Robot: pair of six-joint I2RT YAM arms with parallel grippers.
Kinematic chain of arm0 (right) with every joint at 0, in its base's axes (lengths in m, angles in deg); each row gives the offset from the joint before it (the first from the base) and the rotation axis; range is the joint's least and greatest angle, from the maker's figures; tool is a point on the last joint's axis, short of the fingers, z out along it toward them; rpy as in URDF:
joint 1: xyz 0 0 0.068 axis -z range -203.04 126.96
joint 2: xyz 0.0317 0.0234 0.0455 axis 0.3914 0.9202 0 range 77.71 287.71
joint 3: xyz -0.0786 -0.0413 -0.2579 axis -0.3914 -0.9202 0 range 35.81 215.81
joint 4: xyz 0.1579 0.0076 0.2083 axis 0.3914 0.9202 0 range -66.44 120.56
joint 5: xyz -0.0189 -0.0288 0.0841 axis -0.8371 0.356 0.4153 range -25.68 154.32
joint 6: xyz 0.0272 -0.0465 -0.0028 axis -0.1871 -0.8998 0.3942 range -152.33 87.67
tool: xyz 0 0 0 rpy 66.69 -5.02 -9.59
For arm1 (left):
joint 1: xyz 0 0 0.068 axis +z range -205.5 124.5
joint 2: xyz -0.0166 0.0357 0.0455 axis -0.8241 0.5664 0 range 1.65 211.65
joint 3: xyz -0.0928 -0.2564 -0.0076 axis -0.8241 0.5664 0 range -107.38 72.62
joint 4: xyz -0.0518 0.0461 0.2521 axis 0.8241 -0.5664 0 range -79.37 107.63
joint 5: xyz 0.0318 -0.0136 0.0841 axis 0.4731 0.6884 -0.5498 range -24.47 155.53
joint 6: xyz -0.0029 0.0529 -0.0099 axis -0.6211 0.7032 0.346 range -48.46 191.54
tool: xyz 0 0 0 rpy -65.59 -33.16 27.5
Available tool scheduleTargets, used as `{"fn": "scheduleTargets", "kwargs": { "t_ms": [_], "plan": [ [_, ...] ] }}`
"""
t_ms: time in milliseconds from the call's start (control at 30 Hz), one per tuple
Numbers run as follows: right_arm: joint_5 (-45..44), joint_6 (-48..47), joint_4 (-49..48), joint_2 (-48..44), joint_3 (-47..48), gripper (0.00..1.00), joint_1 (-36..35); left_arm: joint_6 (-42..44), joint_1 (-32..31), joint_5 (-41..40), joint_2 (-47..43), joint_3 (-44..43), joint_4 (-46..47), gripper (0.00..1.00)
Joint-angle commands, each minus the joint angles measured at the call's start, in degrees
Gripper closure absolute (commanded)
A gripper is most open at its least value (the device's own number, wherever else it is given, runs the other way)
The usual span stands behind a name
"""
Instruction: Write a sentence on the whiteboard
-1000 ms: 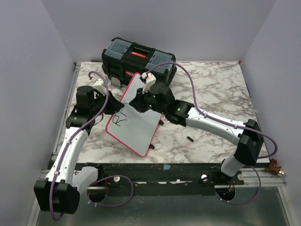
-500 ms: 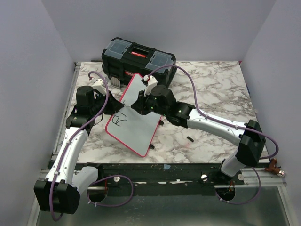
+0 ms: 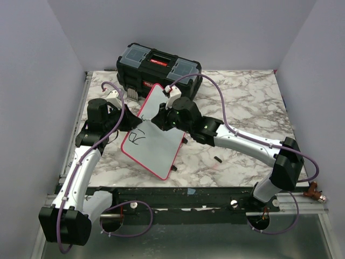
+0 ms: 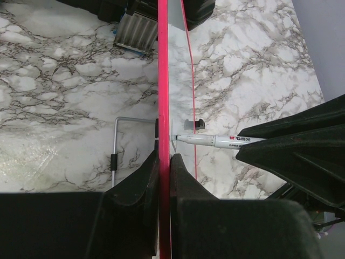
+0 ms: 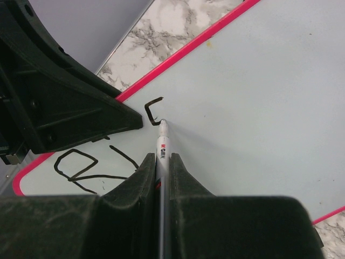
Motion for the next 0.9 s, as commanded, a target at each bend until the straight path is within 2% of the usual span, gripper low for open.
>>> {"fn": "scheduleTargets", "kwargs": {
  "t_ms": [0,433,867],
  "plan": [
    [-2.7,-1.06,2.16,1.46,1.97,0.99,0.38,5.72,-0.56,-0.91,-1.0,0.55,-0.13,1.0],
    [-1.78,0.32,2.84,0.34,-1.15,0.99,0.36,5.63,-0.6,-0.82,-1.34,0.64,0.0,1.0],
    [3.54,1.54,3.13,-0.99,-2.5,0.99,0.39,5.54,-0.65,-0.82,-1.8,0.73,0.0,1.0]
  ]
}}
